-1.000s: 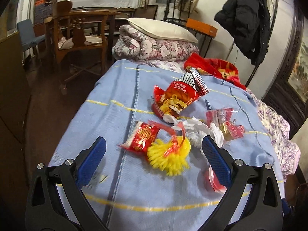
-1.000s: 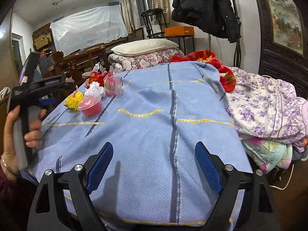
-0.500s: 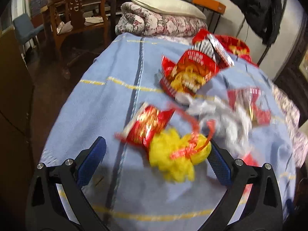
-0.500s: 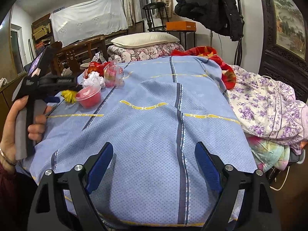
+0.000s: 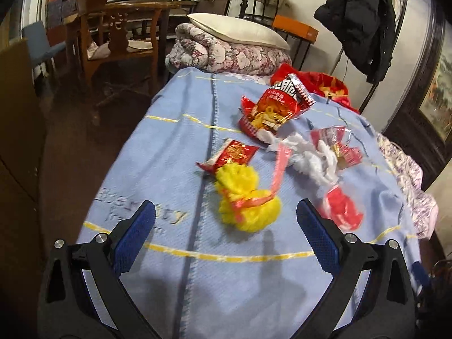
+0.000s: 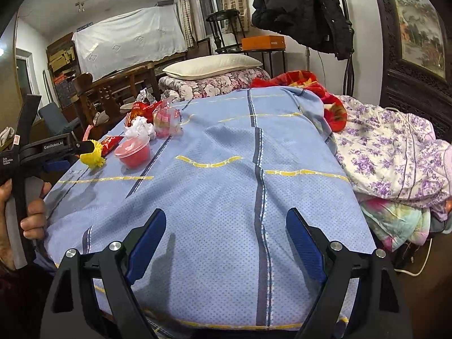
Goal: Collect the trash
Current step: 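Return both tools to the snack wrappers on the bed, then grasp the yellow pom-pom with left tool while right tool grasps the clear bowl of red pieces, then carry pom-pom and bowl to the red wastebasket and open both tools, then return both tools to the remaining wrappers on the bed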
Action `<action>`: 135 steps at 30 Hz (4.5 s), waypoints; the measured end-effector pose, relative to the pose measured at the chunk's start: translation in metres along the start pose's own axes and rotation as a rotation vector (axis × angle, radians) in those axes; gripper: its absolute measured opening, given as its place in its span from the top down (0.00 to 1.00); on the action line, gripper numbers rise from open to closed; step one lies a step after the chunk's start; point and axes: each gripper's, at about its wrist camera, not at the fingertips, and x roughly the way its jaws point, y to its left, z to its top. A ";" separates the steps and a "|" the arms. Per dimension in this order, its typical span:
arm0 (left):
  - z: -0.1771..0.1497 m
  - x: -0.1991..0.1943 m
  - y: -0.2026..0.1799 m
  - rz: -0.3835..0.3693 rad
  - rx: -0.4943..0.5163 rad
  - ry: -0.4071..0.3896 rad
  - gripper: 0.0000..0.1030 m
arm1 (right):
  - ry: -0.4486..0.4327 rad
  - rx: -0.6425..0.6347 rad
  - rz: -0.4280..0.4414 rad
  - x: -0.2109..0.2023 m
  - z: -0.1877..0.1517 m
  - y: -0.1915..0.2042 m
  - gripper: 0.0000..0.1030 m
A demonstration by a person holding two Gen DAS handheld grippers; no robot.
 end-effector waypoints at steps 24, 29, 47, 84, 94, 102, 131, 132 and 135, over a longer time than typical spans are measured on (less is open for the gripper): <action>0.009 0.025 0.001 -0.063 -0.028 0.068 0.60 | 0.028 -0.028 -0.009 0.006 -0.001 0.007 0.17; 0.013 -0.011 0.005 -0.087 -0.029 -0.057 0.60 | -0.033 -0.014 0.078 -0.004 0.012 0.018 0.17; 0.019 -0.024 0.029 -0.132 -0.109 -0.085 0.60 | 0.174 -0.146 0.141 0.105 0.081 0.119 0.13; -0.138 -0.115 -0.277 -0.459 0.419 0.071 0.59 | -0.078 0.137 -0.046 -0.201 -0.014 -0.184 0.47; -0.212 -0.074 -0.395 -0.490 0.654 0.237 0.48 | -0.101 0.326 -0.104 -0.212 -0.065 -0.286 0.47; -0.232 -0.049 -0.406 -0.425 0.685 0.261 0.16 | -0.020 0.406 -0.095 -0.185 -0.100 -0.315 0.47; -0.132 -0.113 -0.274 -0.337 0.381 0.011 0.09 | -0.020 0.285 0.091 -0.167 -0.033 -0.207 0.24; -0.127 -0.115 -0.264 -0.325 0.368 -0.002 0.08 | -0.026 0.271 0.109 -0.164 -0.026 -0.196 0.23; -0.111 -0.115 -0.230 -0.288 0.314 -0.034 0.07 | -0.030 0.230 0.154 -0.154 -0.010 -0.160 0.21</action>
